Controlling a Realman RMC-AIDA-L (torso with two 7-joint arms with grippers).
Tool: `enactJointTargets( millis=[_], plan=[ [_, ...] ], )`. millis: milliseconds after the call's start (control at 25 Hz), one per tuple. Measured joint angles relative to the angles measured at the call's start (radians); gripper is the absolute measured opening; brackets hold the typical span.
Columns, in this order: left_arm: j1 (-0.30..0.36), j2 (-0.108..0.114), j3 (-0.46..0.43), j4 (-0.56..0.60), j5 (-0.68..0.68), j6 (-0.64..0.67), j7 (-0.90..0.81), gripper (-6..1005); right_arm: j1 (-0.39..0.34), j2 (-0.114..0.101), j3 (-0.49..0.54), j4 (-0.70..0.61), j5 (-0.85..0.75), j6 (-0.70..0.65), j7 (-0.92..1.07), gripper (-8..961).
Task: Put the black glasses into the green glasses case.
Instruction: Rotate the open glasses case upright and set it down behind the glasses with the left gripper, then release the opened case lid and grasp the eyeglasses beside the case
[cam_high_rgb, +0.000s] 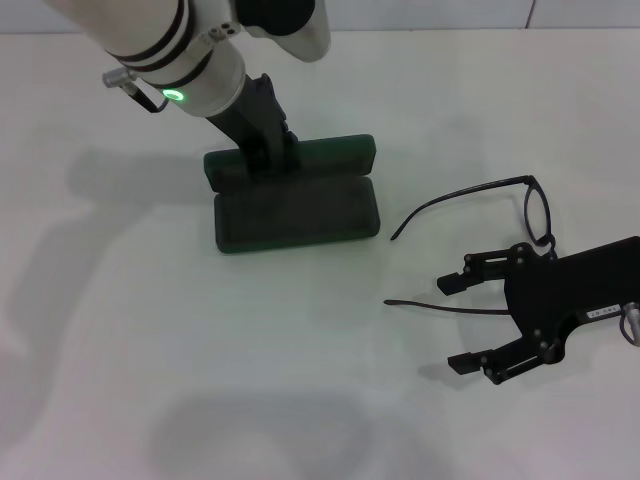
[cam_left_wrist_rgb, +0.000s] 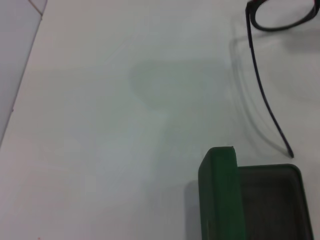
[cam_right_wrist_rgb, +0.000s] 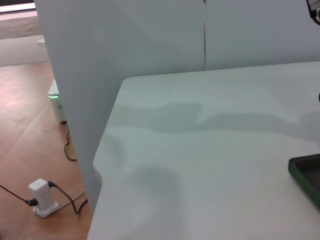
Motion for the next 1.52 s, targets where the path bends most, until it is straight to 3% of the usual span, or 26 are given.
enactJointTargets(
  millis=[960, 1000, 1120, 1200, 1320, 1520],
  plan=[
    [0.022, -0.006, -0.002, -0.003, -0.006, -0.063, -0.011, 239, 0.000, 0.000, 0.000, 0.002, 0.000, 0.001, -0.002, 860],
    [0.023, -0.006, -0.009, -0.002, -0.012, -0.061, -0.011, 279, 0.000, 0.000, 0.000, 0.002, 0.000, 0.002, -0.002, 860],
    [0.023, -0.005, -0.070, 0.003, -0.055, -0.022, -0.011, 399, 0.000, 0.000, 0.000, 0.003, 0.000, 0.004, -0.002, 859],
    [0.025, 0.001, -0.167, 0.005, -0.119, 0.032, -0.003, 479, 0.000, 0.000, 0.000, 0.003, 0.000, 0.005, -0.002, 859],
    [0.046, 0.017, -0.288, -0.003, -0.210, 0.099, 0.007, 515, 0.000, 0.000, 0.002, 0.001, 0.001, 0.005, -0.002, 859],
    [0.175, 0.051, -0.423, -0.026, -0.335, 0.152, 0.029, 552, -0.003, -0.001, 0.009, 0.001, 0.008, 0.001, 0.003, 859]
  ],
)
